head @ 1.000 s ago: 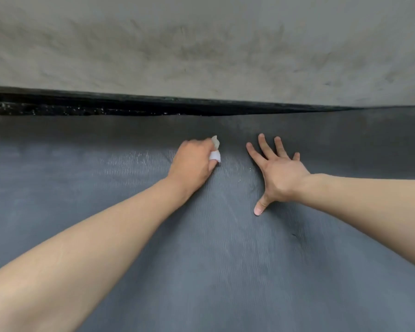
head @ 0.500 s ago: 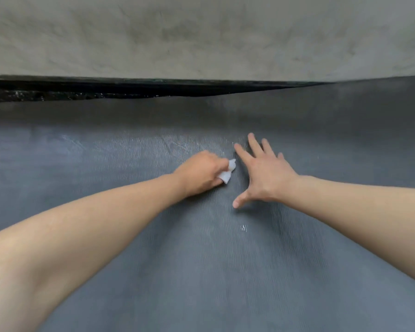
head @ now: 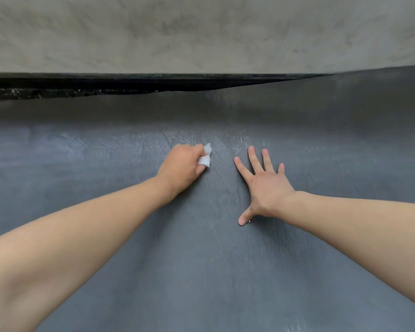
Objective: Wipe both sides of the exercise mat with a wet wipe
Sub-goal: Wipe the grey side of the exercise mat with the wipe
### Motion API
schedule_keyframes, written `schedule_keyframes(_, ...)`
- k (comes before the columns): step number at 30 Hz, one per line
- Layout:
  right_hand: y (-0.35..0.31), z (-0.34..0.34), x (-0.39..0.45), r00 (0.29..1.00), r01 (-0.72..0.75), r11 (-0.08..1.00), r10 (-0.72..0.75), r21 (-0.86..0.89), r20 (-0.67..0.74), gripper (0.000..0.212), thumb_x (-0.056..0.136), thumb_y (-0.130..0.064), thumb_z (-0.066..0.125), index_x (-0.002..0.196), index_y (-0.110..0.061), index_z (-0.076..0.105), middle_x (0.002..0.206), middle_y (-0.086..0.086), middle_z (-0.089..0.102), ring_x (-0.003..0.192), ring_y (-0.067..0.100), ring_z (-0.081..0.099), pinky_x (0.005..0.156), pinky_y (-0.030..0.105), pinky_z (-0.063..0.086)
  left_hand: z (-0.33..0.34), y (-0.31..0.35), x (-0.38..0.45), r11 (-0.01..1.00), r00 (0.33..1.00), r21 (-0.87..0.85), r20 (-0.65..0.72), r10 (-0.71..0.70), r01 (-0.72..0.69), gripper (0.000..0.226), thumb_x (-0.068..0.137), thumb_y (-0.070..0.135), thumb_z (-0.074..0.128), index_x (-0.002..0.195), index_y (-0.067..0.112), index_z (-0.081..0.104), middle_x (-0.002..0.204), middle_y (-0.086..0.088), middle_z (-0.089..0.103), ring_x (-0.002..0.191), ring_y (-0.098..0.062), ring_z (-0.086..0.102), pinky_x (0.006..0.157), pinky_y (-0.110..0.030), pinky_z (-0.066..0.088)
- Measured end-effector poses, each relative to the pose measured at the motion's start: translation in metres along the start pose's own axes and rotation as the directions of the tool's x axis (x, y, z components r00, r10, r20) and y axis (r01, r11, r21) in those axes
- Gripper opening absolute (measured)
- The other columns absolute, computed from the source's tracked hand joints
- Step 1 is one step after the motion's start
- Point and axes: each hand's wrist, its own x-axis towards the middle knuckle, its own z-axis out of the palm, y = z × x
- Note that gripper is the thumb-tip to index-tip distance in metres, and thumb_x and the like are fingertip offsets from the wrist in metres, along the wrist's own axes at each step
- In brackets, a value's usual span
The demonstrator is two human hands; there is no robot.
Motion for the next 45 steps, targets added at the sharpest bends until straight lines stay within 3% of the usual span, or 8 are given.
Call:
schedule_keyframes(7,-0.004,-0.007,-0.007,1.0,-0.001,1.0,0.001,-0.004,0.026,0.166,0.052,-0.086,0.082,0.161,-0.028,-0.03,0.166,0.011,-0.04,0.155,0.046,-0.027,0.124,0.071,0.011,0.018,0.064,-0.058,0.863,0.824,-0.13,0.256,0.505,-0.489,0.016,0.09,0.03,0.063,0.087,0.015,0.058,0.07,-0.01,0.062,0.066,-0.033,0.057,0.061,-0.035,0.041)
schedule_keyframes(14,0.0,0.056,-0.095,0.98,0.147,0.986,-0.135,-0.073,0.146,0.168,0.049,-0.085,0.083,0.158,-0.034,-0.034,0.161,0.011,-0.047,0.154,0.048,-0.026,0.125,0.068,0.017,0.007,0.041,-0.064,0.989,0.995,-0.115,0.024,0.1,-0.097,0.015,0.091,0.026,0.065,0.087,0.013,0.059,0.069,-0.012,0.063,0.066,-0.038,0.06,0.06,-0.036,0.04)
schedule_keyframes(20,0.002,0.083,-0.106,0.989,0.128,0.975,-0.112,-0.18,0.097,0.175,0.046,-0.078,0.089,0.155,-0.03,-0.039,0.158,0.016,-0.051,0.151,0.053,-0.03,0.121,0.074,0.02,0.031,0.1,-0.121,0.65,0.589,-0.171,0.3,0.751,-0.741,0.019,0.09,0.023,0.066,0.096,0.016,0.049,0.074,-0.005,0.062,0.068,-0.029,0.054,0.065,-0.037,0.041)
schedule_keyframes(26,0.005,0.091,-0.105,0.989,0.135,0.974,-0.12,-0.182,0.091,0.176,0.044,-0.082,0.087,0.154,-0.032,-0.04,0.158,0.015,-0.051,0.151,0.053,-0.03,0.12,0.074,0.021,0.023,0.069,-0.098,0.96,0.953,-0.056,0.119,0.279,-0.274,0.021,0.093,0.033,0.052,0.093,0.013,0.059,0.069,-0.015,0.063,0.066,-0.039,0.061,0.063,-0.041,0.045)
schedule_keyframes(32,0.007,0.093,-0.108,0.99,0.137,0.973,-0.129,-0.184,0.058,0.176,0.041,-0.084,0.086,0.154,-0.034,-0.04,0.16,0.012,-0.049,0.153,0.05,-0.029,0.122,0.072,0.022,0.052,0.137,-0.17,0.685,0.567,-0.22,0.419,0.709,-0.694,0.017,0.089,0.028,0.062,0.097,0.015,0.056,0.077,0.0,0.065,0.072,-0.027,0.057,0.07,-0.037,0.037)
schedule_keyframes(38,0.006,0.092,-0.108,0.99,0.138,0.975,-0.133,-0.175,0.037,0.175,0.044,-0.082,0.087,0.153,-0.035,-0.041,0.158,0.011,-0.052,0.152,0.049,-0.032,0.123,0.071,0.018,0.051,0.103,-0.148,0.823,0.782,-0.1,0.265,0.564,-0.559,0.021,0.091,0.032,0.062,0.1,0.012,0.06,0.078,-0.001,0.065,0.071,-0.027,0.057,0.068,-0.036,0.039)
schedule_keyframes(43,0.006,0.091,-0.111,0.991,0.136,0.976,-0.131,-0.168,0.041,0.173,0.046,-0.082,0.087,0.154,-0.035,-0.04,0.158,0.011,-0.052,0.152,0.048,-0.032,0.123,0.07,0.017,0.064,0.158,-0.202,0.554,0.409,-0.215,0.477,0.778,-0.804,0.024,0.094,0.027,0.056,0.114,0.014,0.056,0.083,0.004,0.065,0.076,-0.022,0.056,0.076,-0.033,0.036)
schedule_keyframes(45,0.005,0.089,-0.113,0.989,0.149,0.975,-0.143,-0.165,0.044,0.167,0.053,-0.08,0.086,0.157,-0.034,-0.036,0.161,0.011,-0.048,0.153,0.049,-0.029,0.122,0.069,0.019,0.06,0.155,-0.197,0.624,0.447,-0.231,0.521,0.727,-0.746,0.026,0.095,0.029,0.054,0.118,0.017,0.052,0.089,0.003,0.066,0.081,-0.023,0.055,0.079,-0.034,0.038)
